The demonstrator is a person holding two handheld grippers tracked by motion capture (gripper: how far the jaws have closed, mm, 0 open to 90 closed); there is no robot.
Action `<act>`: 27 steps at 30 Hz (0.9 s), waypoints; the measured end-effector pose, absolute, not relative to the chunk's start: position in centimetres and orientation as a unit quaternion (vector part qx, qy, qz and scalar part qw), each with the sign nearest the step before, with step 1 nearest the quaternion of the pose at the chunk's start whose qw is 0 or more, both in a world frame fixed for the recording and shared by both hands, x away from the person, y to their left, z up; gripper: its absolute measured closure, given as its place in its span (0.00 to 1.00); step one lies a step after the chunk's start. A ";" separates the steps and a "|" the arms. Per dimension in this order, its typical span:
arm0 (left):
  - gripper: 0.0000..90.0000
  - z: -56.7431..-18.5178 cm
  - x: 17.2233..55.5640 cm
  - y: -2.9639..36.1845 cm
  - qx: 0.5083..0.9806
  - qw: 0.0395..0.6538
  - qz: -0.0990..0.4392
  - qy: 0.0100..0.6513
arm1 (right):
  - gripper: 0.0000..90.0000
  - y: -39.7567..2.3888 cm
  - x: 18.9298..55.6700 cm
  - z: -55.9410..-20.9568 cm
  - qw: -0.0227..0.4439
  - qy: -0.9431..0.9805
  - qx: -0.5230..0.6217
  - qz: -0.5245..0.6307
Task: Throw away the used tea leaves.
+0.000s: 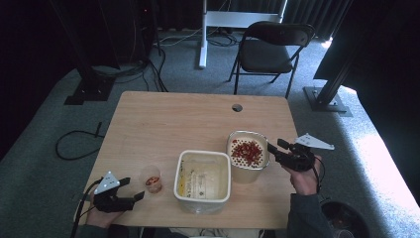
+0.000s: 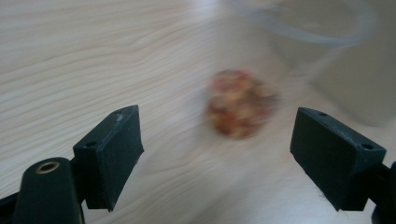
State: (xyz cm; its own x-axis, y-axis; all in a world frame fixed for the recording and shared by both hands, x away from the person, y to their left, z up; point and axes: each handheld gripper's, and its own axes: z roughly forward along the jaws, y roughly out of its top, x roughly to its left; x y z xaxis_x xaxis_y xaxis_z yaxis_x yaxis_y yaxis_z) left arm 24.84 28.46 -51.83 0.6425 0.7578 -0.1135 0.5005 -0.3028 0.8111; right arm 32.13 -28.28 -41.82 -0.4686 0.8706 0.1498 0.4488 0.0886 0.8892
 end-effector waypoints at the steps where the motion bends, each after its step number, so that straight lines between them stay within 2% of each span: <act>1: 0.20 -51.7 24.9 28.1 0.797 0.440 0.145 0.388 | 0.54 -28.3 32.1 -41.8 0.216 0.705 0.468 0.487; 9: 0.20 -51.2 26.3 25.1 0.803 0.460 0.147 0.351 | 0.54 -28.4 32.1 -41.9 0.216 0.705 0.468 0.488; 13: 0.23 -51.2 27.0 24.8 0.791 0.478 0.149 0.353 | 0.54 -28.6 32.0 -41.8 0.216 0.703 0.469 0.489; 27: 0.34 -51.3 27.4 24.2 0.792 0.463 0.189 0.351 | 0.54 -28.4 32.1 -42.0 0.212 0.707 0.465 0.489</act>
State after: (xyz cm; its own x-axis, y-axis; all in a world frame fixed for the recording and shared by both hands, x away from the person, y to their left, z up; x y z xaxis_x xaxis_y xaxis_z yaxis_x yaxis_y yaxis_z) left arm 27.45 24.21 -51.34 0.6831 0.7298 -0.0263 0.3804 -0.3248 0.8659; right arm 32.08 -28.44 -42.02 -0.4784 0.8643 0.1551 0.4492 0.0892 0.8890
